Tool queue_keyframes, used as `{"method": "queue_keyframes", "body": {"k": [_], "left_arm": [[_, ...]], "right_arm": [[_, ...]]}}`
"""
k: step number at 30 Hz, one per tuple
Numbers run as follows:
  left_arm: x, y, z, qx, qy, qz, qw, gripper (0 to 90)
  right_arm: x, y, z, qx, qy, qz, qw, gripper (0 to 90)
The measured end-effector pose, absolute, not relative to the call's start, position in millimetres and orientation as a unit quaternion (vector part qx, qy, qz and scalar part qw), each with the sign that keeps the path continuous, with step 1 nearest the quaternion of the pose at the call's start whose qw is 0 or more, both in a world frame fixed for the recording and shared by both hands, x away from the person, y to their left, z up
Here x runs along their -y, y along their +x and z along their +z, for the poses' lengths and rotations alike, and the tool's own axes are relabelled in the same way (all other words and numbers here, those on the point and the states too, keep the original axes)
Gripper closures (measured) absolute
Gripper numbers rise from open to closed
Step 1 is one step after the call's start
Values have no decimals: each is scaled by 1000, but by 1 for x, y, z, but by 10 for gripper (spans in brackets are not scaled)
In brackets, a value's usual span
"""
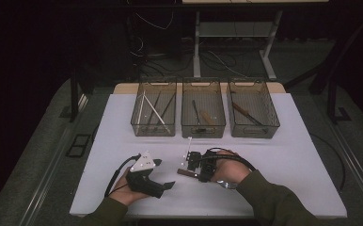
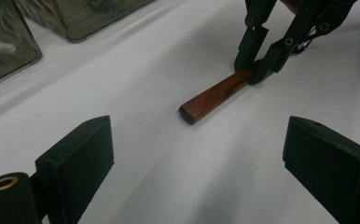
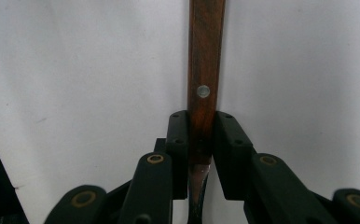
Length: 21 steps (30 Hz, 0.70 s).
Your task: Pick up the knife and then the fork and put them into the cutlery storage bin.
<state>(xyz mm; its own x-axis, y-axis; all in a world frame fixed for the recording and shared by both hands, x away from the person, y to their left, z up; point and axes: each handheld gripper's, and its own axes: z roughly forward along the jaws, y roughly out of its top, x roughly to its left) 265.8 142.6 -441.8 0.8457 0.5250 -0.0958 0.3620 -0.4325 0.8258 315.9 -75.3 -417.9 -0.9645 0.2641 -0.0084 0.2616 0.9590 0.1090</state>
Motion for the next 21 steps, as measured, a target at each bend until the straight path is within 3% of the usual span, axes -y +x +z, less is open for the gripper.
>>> {"method": "queue_keyframes", "body": {"k": [12, 21], "left_arm": [[-143, 266, -442, -262, 843, 88, 461, 72], [-143, 266, -442, -261, 843, 88, 463, 72]], "right_arm": [[100, 323, -414, -977, 167, 129, -26, 773], [127, 325, -406, -960, 193, 204, -19, 774]]}}
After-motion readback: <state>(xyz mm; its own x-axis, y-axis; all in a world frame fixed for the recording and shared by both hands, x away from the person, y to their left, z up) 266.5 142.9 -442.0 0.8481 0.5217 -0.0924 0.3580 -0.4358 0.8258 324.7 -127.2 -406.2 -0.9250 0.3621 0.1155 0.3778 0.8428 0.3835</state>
